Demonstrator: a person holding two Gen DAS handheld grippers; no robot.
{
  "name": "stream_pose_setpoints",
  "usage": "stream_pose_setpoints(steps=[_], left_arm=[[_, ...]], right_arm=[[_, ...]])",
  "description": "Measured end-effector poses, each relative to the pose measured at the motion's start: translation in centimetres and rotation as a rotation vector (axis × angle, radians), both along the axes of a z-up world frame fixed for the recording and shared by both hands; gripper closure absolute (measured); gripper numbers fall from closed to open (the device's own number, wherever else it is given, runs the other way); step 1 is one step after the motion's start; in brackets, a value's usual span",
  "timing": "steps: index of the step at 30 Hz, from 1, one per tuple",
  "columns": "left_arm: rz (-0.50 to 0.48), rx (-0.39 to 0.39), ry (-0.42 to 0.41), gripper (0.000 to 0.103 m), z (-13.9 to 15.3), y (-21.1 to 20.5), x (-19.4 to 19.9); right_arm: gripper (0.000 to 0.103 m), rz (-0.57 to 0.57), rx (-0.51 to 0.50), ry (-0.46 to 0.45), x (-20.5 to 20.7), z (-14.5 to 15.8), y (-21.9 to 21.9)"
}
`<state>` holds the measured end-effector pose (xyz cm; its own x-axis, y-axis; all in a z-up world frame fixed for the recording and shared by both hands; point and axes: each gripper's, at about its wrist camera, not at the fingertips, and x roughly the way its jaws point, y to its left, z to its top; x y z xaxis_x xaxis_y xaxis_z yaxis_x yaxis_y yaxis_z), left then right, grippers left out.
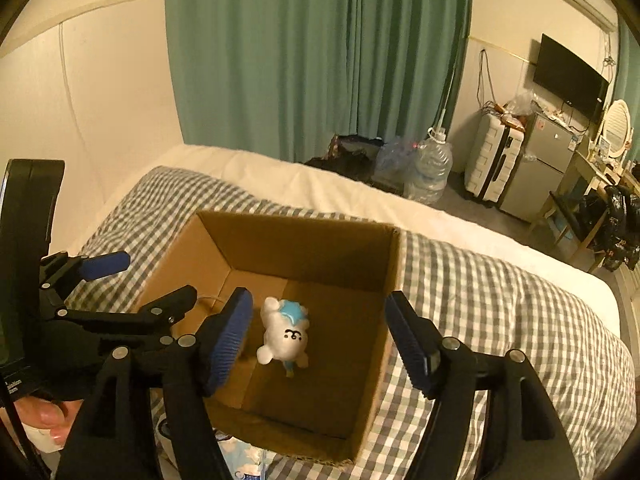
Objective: Organize objects
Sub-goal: 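Open both grippers to drop the tape roll and toy into the box, then raise both tools away from the box back toward the remaining items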
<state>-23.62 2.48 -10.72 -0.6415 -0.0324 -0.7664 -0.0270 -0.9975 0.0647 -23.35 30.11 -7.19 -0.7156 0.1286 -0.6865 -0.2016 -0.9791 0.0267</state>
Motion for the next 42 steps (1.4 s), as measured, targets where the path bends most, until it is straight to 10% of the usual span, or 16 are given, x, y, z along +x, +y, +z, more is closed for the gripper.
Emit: stream_pose_setpoints(steps=[19, 42], left_arm=[[0.01, 0.007, 0.2, 0.007, 7.7, -0.5, 5.8], [0.036, -0.063, 0.394, 0.002, 14.7, -0.4, 14.1]], right_arm=[[0.004, -0.067, 0.021, 0.206, 4.9, 7.7, -1.2], [0.001, -0.084, 0.009, 0.351, 12.7, 13.9, -3.2]])
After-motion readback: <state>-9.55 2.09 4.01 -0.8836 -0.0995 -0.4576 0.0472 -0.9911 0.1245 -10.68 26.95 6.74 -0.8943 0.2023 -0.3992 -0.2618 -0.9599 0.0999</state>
